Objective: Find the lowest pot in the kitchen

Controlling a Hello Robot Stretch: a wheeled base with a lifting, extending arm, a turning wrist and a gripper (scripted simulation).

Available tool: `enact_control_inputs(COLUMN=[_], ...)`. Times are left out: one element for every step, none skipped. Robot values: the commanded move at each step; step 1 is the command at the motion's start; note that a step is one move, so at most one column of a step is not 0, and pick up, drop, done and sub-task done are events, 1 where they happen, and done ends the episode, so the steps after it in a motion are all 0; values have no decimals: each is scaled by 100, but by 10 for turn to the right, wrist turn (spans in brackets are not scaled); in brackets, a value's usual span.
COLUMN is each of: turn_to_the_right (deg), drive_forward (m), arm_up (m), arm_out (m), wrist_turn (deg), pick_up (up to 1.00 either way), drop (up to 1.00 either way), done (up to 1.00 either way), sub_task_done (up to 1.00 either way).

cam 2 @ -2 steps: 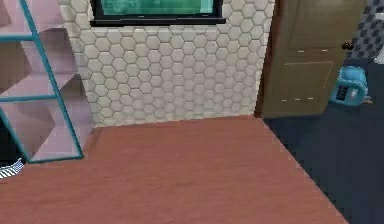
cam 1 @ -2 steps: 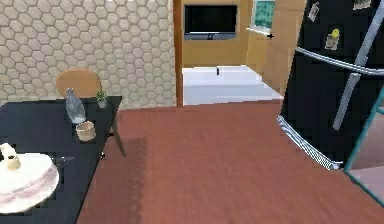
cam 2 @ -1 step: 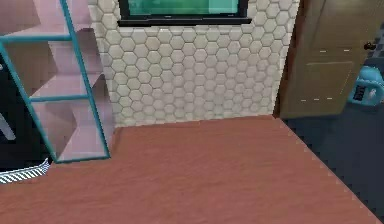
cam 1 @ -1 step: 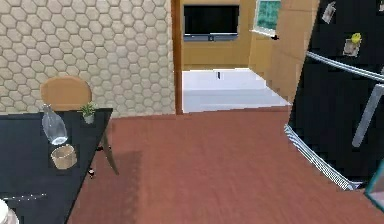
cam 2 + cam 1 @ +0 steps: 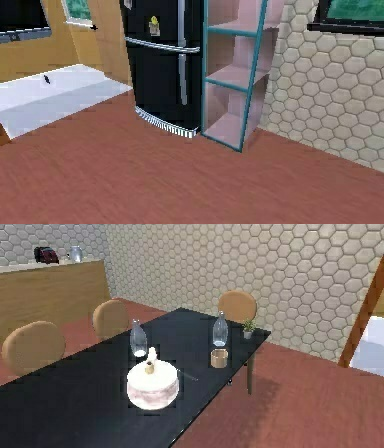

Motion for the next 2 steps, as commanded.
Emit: enact_control_inputs(turn_to_the_right=[-120, 0], drive_forward=[0, 0], arm_up=[0, 0], arm_out=[0, 0], wrist_turn=[0, 0], pick_up=[0, 0], drop=[0, 0], done=[0, 100], sub_task_done=[0, 0])
